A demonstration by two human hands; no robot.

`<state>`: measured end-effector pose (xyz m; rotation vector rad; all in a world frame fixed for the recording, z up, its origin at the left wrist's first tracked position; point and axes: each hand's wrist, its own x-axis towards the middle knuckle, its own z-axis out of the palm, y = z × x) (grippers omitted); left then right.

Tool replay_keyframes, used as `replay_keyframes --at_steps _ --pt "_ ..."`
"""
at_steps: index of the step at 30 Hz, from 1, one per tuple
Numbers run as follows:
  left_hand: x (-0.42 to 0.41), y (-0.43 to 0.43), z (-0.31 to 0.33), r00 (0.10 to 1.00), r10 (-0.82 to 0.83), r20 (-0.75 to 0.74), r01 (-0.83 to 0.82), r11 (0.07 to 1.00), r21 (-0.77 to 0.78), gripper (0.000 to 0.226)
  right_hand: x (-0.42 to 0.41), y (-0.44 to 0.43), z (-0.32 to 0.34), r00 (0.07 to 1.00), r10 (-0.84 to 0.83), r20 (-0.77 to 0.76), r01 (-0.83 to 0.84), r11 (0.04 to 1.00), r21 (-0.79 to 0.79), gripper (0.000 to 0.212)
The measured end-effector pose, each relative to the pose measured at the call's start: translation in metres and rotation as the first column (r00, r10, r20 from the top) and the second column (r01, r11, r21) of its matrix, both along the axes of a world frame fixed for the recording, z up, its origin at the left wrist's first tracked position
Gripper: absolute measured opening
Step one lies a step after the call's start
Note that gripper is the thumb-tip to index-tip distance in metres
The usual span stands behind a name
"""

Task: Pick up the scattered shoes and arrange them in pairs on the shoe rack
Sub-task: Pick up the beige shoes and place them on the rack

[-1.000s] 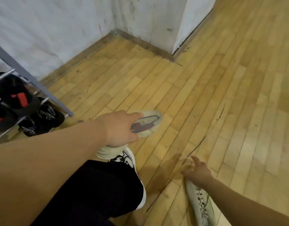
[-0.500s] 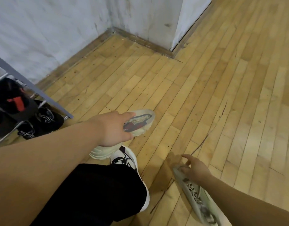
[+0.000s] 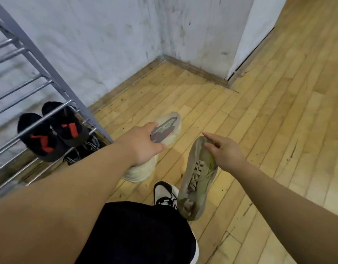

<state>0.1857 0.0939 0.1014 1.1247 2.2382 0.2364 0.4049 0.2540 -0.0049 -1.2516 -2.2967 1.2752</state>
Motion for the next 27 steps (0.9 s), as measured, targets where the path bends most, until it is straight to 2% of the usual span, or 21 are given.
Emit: replay_keyframes --at_steps 4,8,9,11,14,18,20,22,24,27 --pt "-0.012 -0.010 -0.001 0.994 0.093 0.053 -0.096 0.993 0.064 0.085 -0.019 0.008 0.001 0.998 0.039 0.045 -0.039 0.999 -0.016 0.041" --pt "-0.019 -0.017 0.002 0.989 0.120 0.084 -0.128 0.987 0.095 0.086 -0.034 0.011 0.012 0.974 0.013 0.228 0.004 0.997 -0.073 0.074" --pt "-0.020 -0.019 0.005 0.990 0.115 0.081 -0.123 0.987 0.103 0.087 -0.040 0.007 0.021 0.977 0.021 0.211 -0.004 0.997 -0.080 0.079" --pt "-0.022 -0.021 0.015 0.996 0.085 0.040 -0.089 0.989 0.119 0.088 -0.058 -0.006 0.044 1.000 0.010 0.014 -0.007 0.977 -0.213 0.082" --pt "-0.025 -0.027 0.047 0.999 0.020 -0.043 -0.013 0.988 0.153 0.091 -0.091 -0.029 0.085 0.943 -0.090 -0.320 -0.083 0.867 -0.491 0.073" --pt "-0.038 -0.060 0.099 0.992 0.002 -0.125 0.032 0.964 0.264 0.088 -0.138 -0.054 0.139 0.814 -0.167 -0.556 -0.204 0.815 -0.543 0.057" --pt "-0.052 -0.096 0.120 0.983 0.041 -0.179 0.016 0.951 0.309 0.087 -0.163 -0.077 0.163 0.790 -0.093 -0.605 -0.290 0.813 -0.504 0.047" --pt "-0.064 -0.143 0.134 0.967 0.106 -0.233 -0.035 0.956 0.290 0.086 -0.189 -0.106 0.182 0.800 0.059 -0.596 -0.385 0.813 -0.437 0.043" --pt "-0.074 -0.195 0.142 0.954 0.139 -0.265 -0.068 0.963 0.259 0.087 -0.217 -0.142 0.200 0.816 0.235 -0.529 -0.464 0.812 -0.355 0.045" --pt "-0.076 -0.276 0.141 0.956 0.217 -0.199 -0.170 0.958 0.231 0.090 -0.253 -0.202 0.226 0.786 0.503 -0.359 -0.596 0.770 -0.226 0.050"
